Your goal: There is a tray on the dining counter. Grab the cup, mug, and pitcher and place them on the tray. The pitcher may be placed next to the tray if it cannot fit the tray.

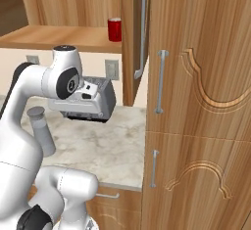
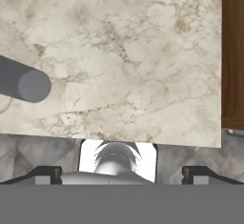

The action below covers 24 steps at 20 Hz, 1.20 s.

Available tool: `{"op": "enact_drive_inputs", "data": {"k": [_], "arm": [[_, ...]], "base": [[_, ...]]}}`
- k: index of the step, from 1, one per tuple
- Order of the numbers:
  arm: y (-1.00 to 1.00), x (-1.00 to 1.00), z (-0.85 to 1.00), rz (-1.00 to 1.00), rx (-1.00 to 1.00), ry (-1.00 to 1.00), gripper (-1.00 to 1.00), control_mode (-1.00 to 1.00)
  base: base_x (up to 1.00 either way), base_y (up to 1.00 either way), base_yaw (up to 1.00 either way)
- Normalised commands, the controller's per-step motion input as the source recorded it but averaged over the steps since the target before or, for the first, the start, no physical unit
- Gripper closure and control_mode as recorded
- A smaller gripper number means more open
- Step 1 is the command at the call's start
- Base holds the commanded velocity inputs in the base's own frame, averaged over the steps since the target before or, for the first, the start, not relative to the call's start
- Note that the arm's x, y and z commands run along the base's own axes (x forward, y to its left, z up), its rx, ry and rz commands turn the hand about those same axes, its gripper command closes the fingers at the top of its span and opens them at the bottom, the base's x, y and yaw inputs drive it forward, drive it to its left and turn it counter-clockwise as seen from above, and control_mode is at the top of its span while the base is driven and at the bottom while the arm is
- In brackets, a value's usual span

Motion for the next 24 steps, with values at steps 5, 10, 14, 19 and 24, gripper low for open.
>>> {"op": "enact_drive_inputs", "data": {"k": [5,10,14,19,24], "arm": [[0.00,0.00,0.27,0.02,0.00,-0.01,-1.00,-1.00],[-0.06,-0.12,0.63,0.02,0.00,-0.17,-1.00,-1.00],[-0.21,-0.05,0.63,0.00,0.00,-0.25,-1.00,-1.00],[-0.19,0.00,0.41,0.00,0.00,-0.27,-1.00,-1.00],[-0.08,0.00,0.40,0.00,0.00,-0.25,-1.00,-1.00]], "base": [[0.00,0.00,0.00],[0.00,0.00,0.00],[0.00,0.00,0.00],[0.00,0.00,0.00],[0.00,0.00,0.00]]}}
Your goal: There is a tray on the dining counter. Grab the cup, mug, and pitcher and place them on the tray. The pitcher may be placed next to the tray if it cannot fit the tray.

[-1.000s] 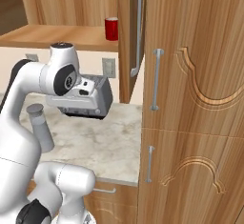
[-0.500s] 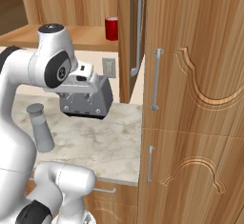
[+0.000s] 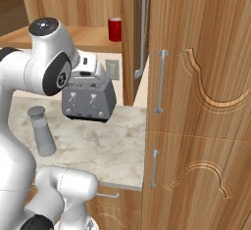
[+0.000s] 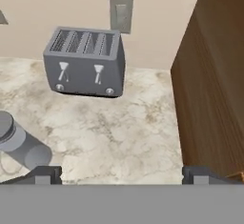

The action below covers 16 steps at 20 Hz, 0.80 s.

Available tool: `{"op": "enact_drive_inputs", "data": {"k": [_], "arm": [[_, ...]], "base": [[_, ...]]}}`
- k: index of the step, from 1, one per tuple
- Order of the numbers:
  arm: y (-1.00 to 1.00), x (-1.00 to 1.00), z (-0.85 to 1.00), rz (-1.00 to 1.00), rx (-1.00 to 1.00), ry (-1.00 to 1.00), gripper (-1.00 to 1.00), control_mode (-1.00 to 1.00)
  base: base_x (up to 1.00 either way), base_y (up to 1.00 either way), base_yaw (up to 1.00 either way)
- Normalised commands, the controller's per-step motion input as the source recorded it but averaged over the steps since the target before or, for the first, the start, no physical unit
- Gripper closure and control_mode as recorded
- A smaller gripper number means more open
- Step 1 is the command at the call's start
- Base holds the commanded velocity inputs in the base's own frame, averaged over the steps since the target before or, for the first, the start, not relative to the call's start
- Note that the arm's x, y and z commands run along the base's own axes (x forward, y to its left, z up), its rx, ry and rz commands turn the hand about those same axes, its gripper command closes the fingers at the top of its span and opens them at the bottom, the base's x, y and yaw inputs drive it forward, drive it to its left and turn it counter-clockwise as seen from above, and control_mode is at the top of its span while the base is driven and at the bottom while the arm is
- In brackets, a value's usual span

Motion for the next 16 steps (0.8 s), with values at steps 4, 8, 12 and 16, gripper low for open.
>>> {"op": "enact_drive_inputs", "data": {"k": [4,8,12,16], "arm": [[-0.01,0.08,0.48,0.00,0.00,-0.12,-1.00,-1.00],[-0.04,0.00,0.54,0.00,0.00,-0.16,-1.00,-1.00],[-0.05,0.05,0.50,0.00,0.01,-0.15,-1.00,-1.00],[-0.10,0.24,0.30,-0.02,0.08,-0.06,-1.00,-1.00]], "base": [[0.00,0.00,0.00],[0.00,0.00,0.00],[0.00,0.00,0.00],[0.00,0.00,0.00]]}}
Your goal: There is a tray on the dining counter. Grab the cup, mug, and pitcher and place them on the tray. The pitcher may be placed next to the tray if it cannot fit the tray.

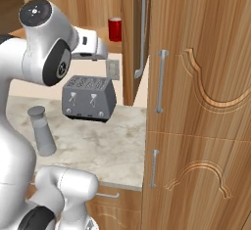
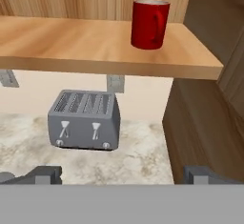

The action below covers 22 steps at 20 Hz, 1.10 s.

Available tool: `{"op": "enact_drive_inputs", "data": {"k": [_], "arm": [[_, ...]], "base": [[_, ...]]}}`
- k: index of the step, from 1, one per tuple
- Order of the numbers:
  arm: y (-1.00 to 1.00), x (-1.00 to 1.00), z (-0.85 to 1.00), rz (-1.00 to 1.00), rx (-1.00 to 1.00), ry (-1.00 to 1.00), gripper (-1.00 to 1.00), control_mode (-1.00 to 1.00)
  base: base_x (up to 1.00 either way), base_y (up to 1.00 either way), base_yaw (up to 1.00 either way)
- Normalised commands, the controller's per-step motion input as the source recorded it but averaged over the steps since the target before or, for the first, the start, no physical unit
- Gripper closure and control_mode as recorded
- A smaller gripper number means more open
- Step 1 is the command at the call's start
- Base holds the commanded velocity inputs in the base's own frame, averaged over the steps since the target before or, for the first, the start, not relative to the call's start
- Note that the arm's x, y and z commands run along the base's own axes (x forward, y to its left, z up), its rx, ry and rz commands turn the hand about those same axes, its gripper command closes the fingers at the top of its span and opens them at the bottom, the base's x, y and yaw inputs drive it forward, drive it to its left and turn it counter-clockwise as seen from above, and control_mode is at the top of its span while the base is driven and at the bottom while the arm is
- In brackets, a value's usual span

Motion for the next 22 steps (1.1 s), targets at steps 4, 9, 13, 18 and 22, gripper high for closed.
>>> {"op": "enact_drive_inputs", "data": {"k": [4,9,13,18,22], "arm": [[-0.13,0.39,0.07,0.00,0.06,-0.01,-1.00,-1.00],[-0.12,0.39,0.00,-0.01,0.00,-0.02,-1.00,-1.00],[-0.03,0.46,0.01,-0.03,0.00,0.00,-1.00,-1.00],[0.00,0.42,0.00,0.00,0.00,0.00,-1.00,-1.00],[0.00,0.41,0.04,0.00,0.02,0.00,-1.00,-1.00]], "base": [[0.00,0.00,0.00],[0.00,0.00,0.00],[0.00,0.00,0.00],[0.00,0.00,0.00],[0.00,0.00,0.00]]}}
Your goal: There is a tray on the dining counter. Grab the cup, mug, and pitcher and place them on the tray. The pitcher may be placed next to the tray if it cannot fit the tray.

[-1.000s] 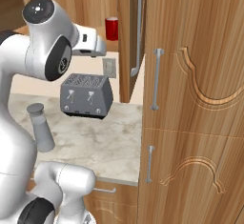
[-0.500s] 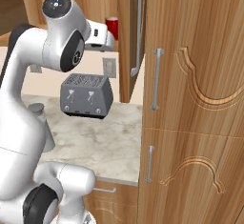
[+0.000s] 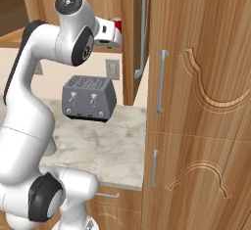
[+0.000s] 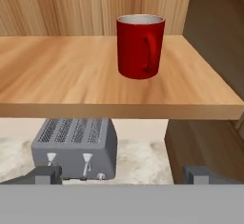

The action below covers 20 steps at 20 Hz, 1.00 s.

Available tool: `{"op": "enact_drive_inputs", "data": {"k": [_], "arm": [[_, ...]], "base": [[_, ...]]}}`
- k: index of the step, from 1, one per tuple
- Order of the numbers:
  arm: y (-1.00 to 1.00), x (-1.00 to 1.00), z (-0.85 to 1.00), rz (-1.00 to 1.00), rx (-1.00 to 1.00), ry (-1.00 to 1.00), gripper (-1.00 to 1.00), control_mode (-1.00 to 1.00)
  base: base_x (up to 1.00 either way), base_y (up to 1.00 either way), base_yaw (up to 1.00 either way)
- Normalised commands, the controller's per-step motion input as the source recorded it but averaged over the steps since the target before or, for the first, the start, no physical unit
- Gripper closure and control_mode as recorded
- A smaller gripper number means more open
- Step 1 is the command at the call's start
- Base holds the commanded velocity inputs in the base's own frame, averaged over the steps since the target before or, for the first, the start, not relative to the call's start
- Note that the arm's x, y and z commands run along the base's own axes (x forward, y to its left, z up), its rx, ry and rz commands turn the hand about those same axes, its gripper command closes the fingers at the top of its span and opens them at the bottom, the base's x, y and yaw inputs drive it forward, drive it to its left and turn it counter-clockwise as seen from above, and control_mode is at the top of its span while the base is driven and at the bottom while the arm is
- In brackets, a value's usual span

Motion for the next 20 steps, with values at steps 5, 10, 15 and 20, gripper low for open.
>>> {"op": "enact_drive_inputs", "data": {"k": [5,10,15,20], "arm": [[-0.01,0.39,0.08,0.00,0.02,0.00,-1.00,-1.00],[-0.05,0.39,0.07,0.00,0.00,0.00,-1.00,-1.00],[-0.10,0.33,0.06,0.00,0.00,0.00,-1.00,-1.00],[-0.12,0.29,0.00,0.00,0.00,0.00,-1.00,-1.00]], "base": [[0.00,0.00,0.00],[0.00,0.00,0.00],[0.00,0.00,0.00],[0.00,0.00,0.00]]}}
